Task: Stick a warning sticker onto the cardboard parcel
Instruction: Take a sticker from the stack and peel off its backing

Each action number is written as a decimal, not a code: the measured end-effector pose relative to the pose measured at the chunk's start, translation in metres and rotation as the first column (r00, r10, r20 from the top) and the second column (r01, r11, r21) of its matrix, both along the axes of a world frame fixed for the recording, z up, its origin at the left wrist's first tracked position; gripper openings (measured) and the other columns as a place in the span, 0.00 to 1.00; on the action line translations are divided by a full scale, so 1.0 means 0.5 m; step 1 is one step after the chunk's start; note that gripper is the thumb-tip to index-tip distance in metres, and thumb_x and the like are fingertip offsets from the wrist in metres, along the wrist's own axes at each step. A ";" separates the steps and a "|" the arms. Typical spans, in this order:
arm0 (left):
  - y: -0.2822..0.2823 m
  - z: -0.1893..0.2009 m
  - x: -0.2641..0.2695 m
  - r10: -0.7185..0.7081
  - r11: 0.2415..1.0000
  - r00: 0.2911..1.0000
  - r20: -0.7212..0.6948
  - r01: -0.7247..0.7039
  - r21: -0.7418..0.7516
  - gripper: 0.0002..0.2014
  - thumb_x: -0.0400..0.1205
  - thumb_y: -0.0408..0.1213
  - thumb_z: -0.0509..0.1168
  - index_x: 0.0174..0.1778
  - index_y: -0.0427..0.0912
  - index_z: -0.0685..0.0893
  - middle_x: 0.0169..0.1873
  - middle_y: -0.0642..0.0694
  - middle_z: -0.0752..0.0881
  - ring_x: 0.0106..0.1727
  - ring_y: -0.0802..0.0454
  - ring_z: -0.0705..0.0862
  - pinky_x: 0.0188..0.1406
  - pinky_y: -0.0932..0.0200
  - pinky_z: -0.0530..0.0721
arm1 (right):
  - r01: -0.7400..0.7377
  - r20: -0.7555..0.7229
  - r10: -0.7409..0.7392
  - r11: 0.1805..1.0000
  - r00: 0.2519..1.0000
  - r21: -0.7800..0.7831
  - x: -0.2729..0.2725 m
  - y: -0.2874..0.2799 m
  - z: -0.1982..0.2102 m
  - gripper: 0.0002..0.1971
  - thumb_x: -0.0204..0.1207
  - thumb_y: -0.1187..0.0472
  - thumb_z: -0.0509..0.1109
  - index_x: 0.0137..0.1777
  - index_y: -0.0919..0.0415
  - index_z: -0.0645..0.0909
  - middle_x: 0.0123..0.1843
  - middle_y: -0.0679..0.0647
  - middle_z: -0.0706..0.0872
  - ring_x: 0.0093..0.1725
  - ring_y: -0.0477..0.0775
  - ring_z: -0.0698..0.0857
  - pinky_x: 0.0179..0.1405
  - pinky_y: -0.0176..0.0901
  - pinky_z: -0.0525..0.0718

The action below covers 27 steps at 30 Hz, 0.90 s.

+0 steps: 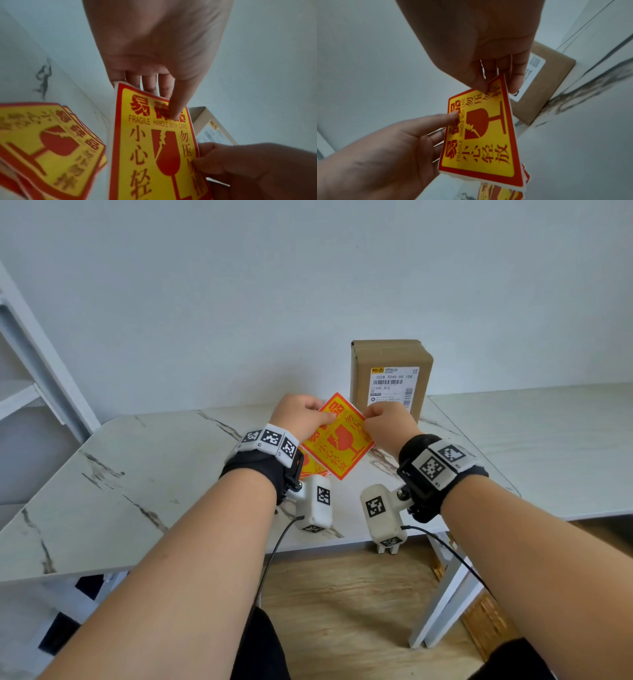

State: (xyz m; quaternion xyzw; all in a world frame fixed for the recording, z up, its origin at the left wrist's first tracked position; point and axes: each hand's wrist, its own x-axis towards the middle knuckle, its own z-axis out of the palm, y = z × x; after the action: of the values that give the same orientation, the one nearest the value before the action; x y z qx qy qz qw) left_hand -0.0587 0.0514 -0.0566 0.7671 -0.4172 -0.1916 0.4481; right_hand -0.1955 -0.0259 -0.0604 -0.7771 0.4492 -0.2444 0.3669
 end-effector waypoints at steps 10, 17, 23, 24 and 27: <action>-0.037 0.000 -0.098 -0.205 0.979 0.967 -0.152 0.205 -0.016 0.06 0.74 0.42 0.75 0.44 0.45 0.89 0.38 0.47 0.91 0.35 0.54 0.89 0.35 0.63 0.88 | 0.184 0.280 -0.172 0.983 0.945 -0.017 -0.118 -0.031 0.017 0.08 0.75 0.69 0.61 0.41 0.57 0.80 0.37 0.51 0.84 0.39 0.54 0.84 0.39 0.45 0.83; -0.057 -0.013 -0.143 -0.291 0.952 0.920 -0.262 0.305 0.011 0.02 0.77 0.34 0.73 0.43 0.41 0.88 0.41 0.40 0.92 0.35 0.51 0.89 0.33 0.65 0.87 | 0.360 0.301 -0.359 0.931 0.883 0.057 -0.185 -0.064 -0.003 0.07 0.79 0.69 0.57 0.49 0.60 0.75 0.40 0.52 0.81 0.42 0.56 0.81 0.39 0.46 0.79; -0.075 -0.021 -0.163 -0.290 0.953 0.904 -0.314 0.301 -0.013 0.04 0.76 0.30 0.74 0.37 0.38 0.86 0.32 0.41 0.88 0.28 0.52 0.87 0.34 0.60 0.89 | 0.439 0.246 -0.398 0.887 0.884 -0.141 -0.224 -0.057 -0.029 0.18 0.74 0.69 0.67 0.63 0.60 0.74 0.60 0.57 0.80 0.55 0.57 0.82 0.49 0.45 0.81; -0.076 -0.021 -0.168 -0.282 0.956 0.901 -0.330 0.293 -0.018 0.04 0.76 0.29 0.74 0.38 0.37 0.84 0.31 0.40 0.88 0.27 0.52 0.87 0.32 0.61 0.89 | 0.414 0.225 -0.370 0.887 0.902 -0.203 -0.225 -0.054 -0.032 0.16 0.73 0.70 0.67 0.60 0.60 0.77 0.61 0.58 0.81 0.57 0.57 0.81 0.51 0.44 0.79; -0.082 -0.024 -0.181 -0.264 0.962 0.872 -0.412 0.270 -0.045 0.05 0.78 0.27 0.72 0.40 0.35 0.82 0.31 0.39 0.86 0.22 0.54 0.88 0.27 0.62 0.89 | 0.276 0.156 -0.242 0.927 0.958 -0.254 -0.221 -0.039 -0.044 0.07 0.72 0.67 0.69 0.46 0.55 0.83 0.52 0.55 0.87 0.50 0.54 0.83 0.46 0.43 0.79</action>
State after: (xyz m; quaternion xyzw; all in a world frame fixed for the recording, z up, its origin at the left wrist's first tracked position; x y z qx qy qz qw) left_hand -0.1494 0.0103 -0.0684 0.6472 -0.4134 -0.4126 0.4899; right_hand -0.3062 -0.0454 -0.0825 -0.7376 0.4868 -0.3973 0.2473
